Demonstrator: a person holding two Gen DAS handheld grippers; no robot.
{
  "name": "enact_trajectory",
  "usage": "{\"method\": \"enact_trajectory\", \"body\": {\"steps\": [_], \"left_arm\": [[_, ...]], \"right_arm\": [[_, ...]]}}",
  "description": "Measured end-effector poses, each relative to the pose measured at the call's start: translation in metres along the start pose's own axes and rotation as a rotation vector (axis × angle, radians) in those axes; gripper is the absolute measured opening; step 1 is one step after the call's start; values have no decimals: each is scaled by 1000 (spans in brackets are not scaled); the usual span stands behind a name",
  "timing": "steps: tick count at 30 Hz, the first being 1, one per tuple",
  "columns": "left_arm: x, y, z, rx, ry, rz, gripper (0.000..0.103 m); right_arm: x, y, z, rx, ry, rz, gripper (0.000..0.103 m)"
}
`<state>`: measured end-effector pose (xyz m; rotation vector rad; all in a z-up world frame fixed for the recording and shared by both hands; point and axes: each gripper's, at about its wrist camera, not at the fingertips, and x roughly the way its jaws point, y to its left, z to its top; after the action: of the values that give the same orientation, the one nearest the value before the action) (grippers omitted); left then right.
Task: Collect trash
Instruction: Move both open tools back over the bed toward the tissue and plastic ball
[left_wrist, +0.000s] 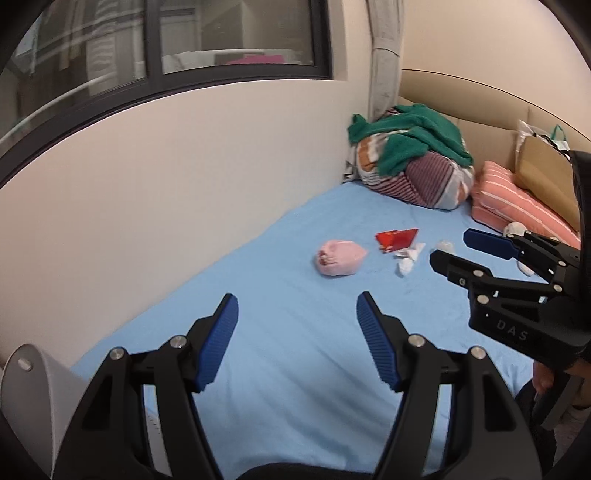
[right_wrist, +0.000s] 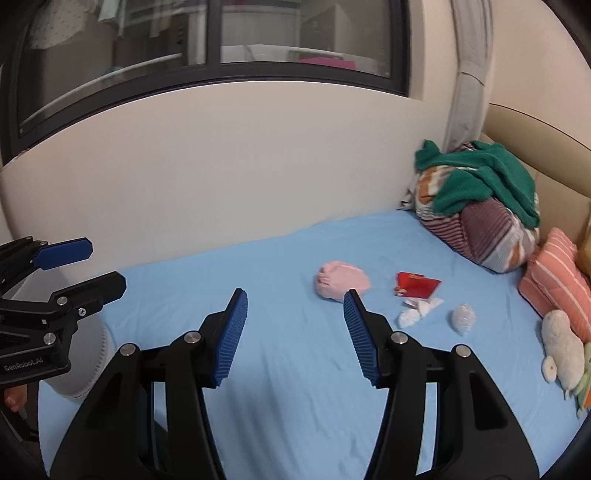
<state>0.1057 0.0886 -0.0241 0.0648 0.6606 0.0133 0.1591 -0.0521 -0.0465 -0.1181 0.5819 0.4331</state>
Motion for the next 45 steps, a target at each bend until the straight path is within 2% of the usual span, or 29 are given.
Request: {"method": "enact_trajectory", "body": {"steps": [9,17,24,33,42,45], "left_arm": [[86,-104,16,73,60,-167,67],[173,-172,26,110,126,-265,67],[257,-202,30,103,180,-288,67],[350,-224,27,110,238,-292,67],[420,-245,14,140,282,-306,67],[436,-251,7,151,298,-310,61]], "right_arm": [[12,-140,-27,144,33,-206,52],[58,-229,-52,212,94,-305,52],[123,-282,-71,238,144,-326,52],[202,-322,-92,278,195,-311,52],[257,-345,-106,279,230,-322,52],[267,-348,-110,282,243,-318,52]]}}
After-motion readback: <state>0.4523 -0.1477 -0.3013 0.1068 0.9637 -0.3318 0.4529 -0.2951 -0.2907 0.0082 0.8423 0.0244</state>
